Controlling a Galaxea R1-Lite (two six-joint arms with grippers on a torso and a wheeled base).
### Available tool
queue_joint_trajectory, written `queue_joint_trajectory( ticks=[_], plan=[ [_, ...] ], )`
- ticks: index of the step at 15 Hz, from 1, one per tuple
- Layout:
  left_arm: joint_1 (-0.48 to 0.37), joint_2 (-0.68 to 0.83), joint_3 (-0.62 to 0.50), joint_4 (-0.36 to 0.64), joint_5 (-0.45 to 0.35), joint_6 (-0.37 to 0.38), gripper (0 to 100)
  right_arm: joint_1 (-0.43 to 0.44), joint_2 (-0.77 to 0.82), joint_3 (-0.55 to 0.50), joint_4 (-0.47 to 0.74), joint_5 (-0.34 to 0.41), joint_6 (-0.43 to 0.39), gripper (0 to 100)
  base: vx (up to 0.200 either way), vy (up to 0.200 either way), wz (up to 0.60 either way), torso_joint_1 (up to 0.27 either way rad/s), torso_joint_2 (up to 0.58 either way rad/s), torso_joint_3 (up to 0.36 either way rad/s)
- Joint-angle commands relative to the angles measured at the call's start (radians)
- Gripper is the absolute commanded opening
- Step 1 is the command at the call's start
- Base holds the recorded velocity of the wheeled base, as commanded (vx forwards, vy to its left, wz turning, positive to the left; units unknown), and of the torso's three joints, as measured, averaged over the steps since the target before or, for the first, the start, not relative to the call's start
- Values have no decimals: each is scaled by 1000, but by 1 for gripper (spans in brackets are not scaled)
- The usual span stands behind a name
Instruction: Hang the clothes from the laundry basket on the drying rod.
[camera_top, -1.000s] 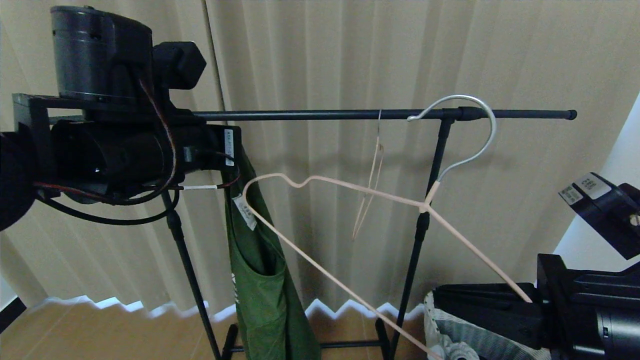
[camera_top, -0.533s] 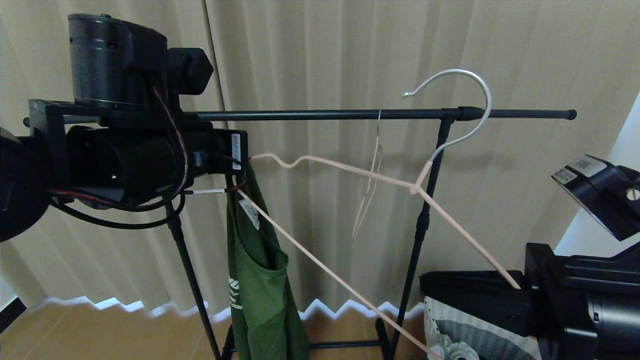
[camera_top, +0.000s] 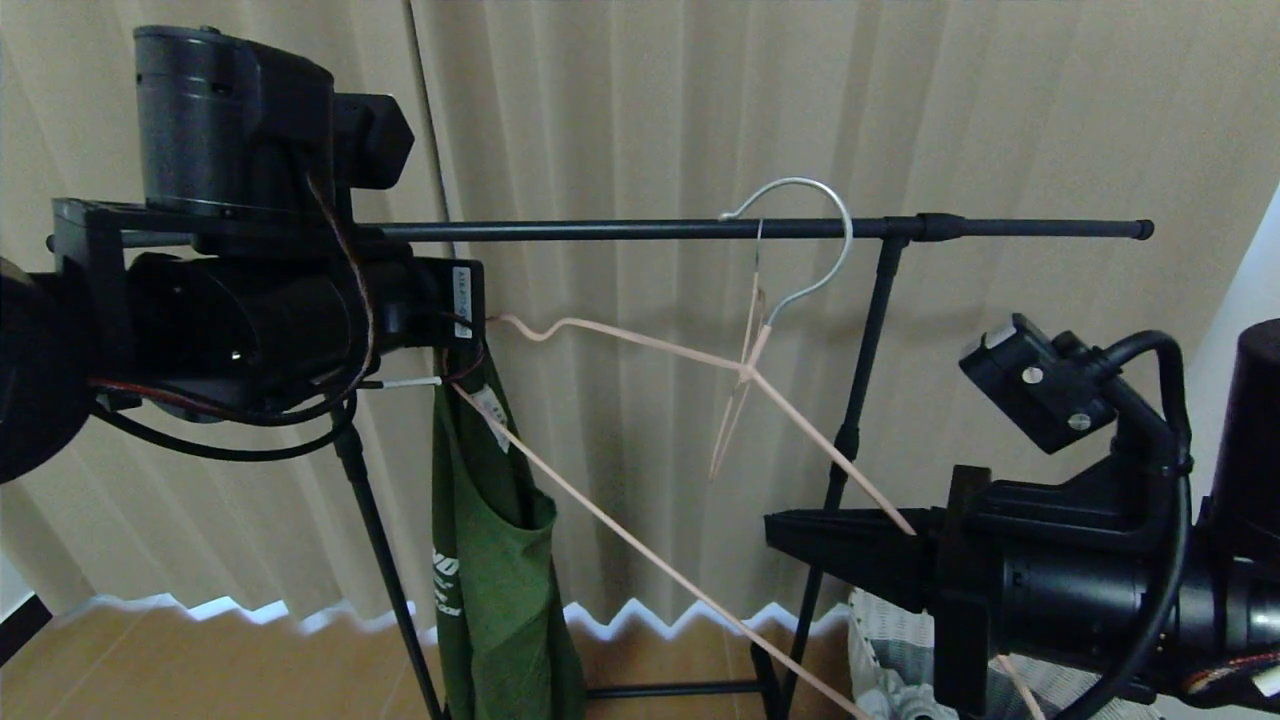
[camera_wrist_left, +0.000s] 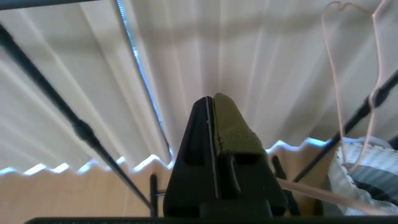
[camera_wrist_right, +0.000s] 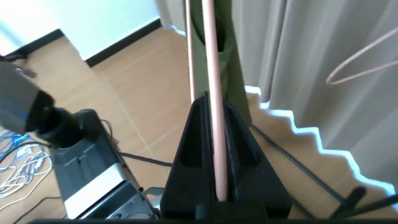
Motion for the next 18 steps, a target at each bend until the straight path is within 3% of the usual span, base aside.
queue_joint_trajectory(
  ticks=[1, 4, 8, 15, 18],
  plan=[
    [0, -11, 0, 19, 32, 0, 0, 1, 48, -23, 0, -22, 3, 0, 0, 0, 0, 0, 0, 0],
    [0, -14, 18, 31, 89, 2, 0, 1, 99, -72, 3, -86, 37, 0, 0, 0, 0, 0, 0, 0],
    [2, -45, 82, 31, 98, 5, 0, 1, 152, -123, 6, -134, 51, 0, 0, 0, 0, 0, 0, 0],
    [-21, -48, 87, 20, 91, 7, 0, 32, 191, -147, 0, -138, 51, 0, 0, 0, 0, 0, 0, 0],
    [-106, -50, 78, 20, 87, 10, 0, 41, 206, -159, -1, -138, 51, 0, 0, 0, 0, 0, 0, 0]
  ],
)
